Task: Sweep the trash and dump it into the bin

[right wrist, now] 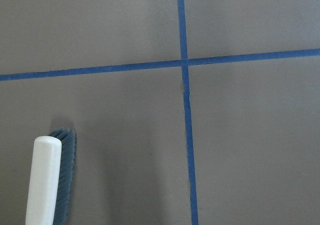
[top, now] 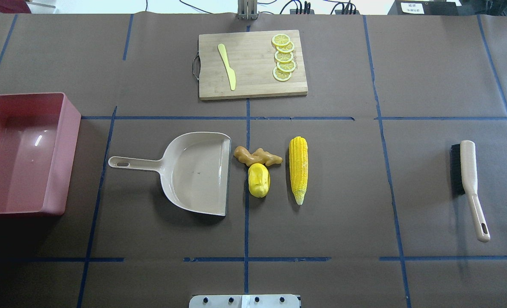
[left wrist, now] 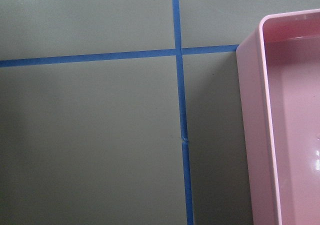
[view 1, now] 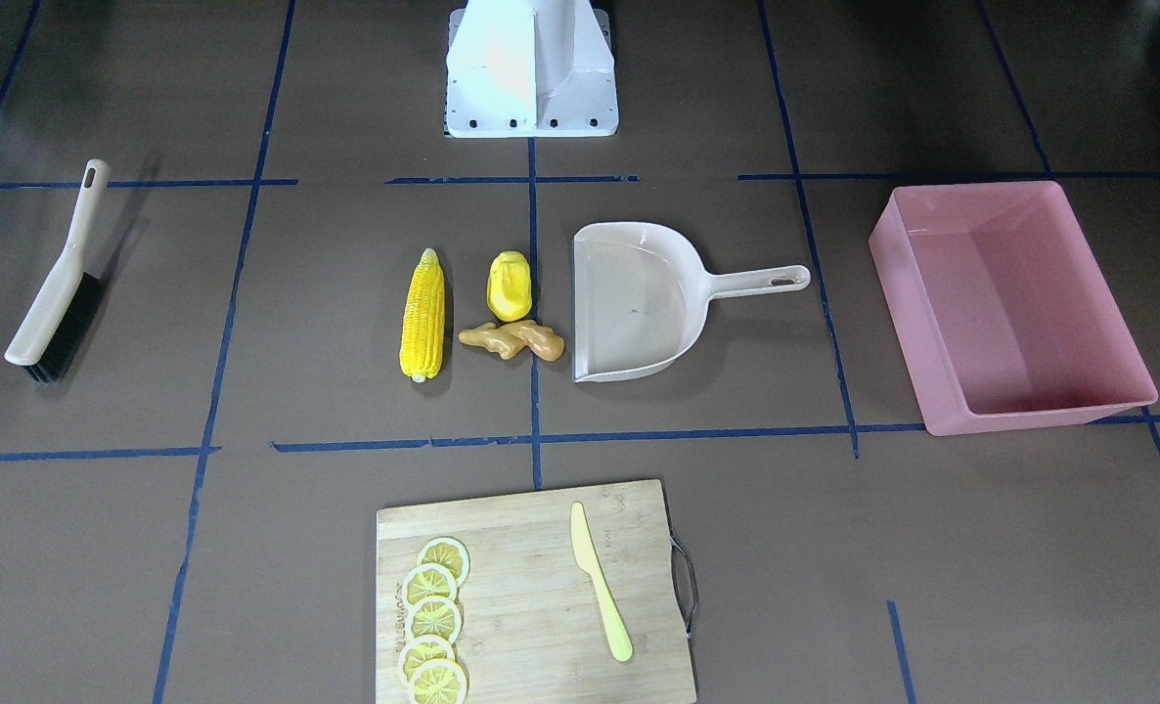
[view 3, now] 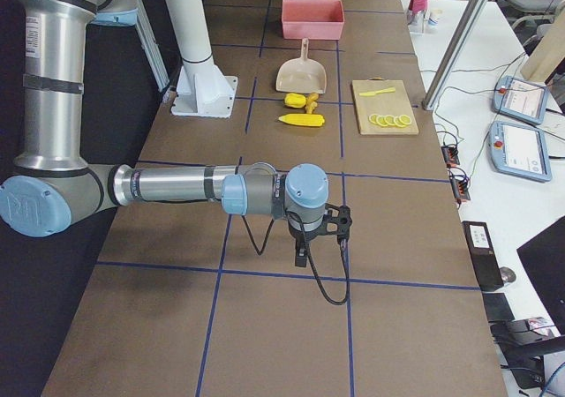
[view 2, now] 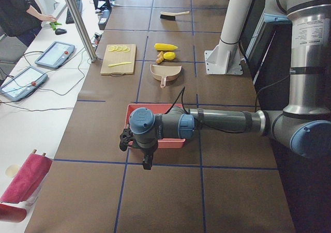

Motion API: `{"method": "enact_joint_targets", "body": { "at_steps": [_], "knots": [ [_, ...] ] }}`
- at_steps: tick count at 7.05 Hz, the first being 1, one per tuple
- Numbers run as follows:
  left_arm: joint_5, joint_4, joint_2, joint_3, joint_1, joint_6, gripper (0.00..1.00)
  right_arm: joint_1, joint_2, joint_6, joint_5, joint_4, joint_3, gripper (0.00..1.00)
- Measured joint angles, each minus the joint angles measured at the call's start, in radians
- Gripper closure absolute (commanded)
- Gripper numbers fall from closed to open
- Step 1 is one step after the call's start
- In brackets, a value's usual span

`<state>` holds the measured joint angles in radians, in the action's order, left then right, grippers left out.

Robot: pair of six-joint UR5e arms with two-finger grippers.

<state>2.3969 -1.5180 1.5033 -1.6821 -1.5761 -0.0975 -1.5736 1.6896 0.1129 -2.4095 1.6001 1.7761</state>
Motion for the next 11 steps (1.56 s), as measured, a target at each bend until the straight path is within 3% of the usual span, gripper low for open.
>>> {"method": "enact_joint_targets", "body": {
  "at_steps": [3, 5, 8, 9, 11],
  "knots": [
    [0.003, -0.03, 0.106, -0.012, 0.03, 0.007, 0.0, 0.004, -0.025, 0.009, -0.016, 0.003, -0.004, 0.0],
    [0.002, -0.074, 0.18, -0.02, 0.129, 0.019, 0.0, 0.014, -0.023, 0.036, -0.071, 0.0, 0.006, 0.0],
    [-0.002, -0.136, 0.243, -0.076, 0.26, 0.122, 0.0, 0.098, -0.023, 0.175, -0.076, -0.011, 0.054, 0.0],
    [-0.004, -0.145, 0.275, -0.085, 0.302, 0.143, 0.0, 0.161, -0.022, 0.286, -0.051, -0.053, 0.078, 0.0],
    [-0.01, -0.15, 0.317, -0.089, 0.362, 0.171, 0.0, 0.311, 0.019, 0.572, 0.02, -0.272, 0.091, 0.0]
  ]
}}
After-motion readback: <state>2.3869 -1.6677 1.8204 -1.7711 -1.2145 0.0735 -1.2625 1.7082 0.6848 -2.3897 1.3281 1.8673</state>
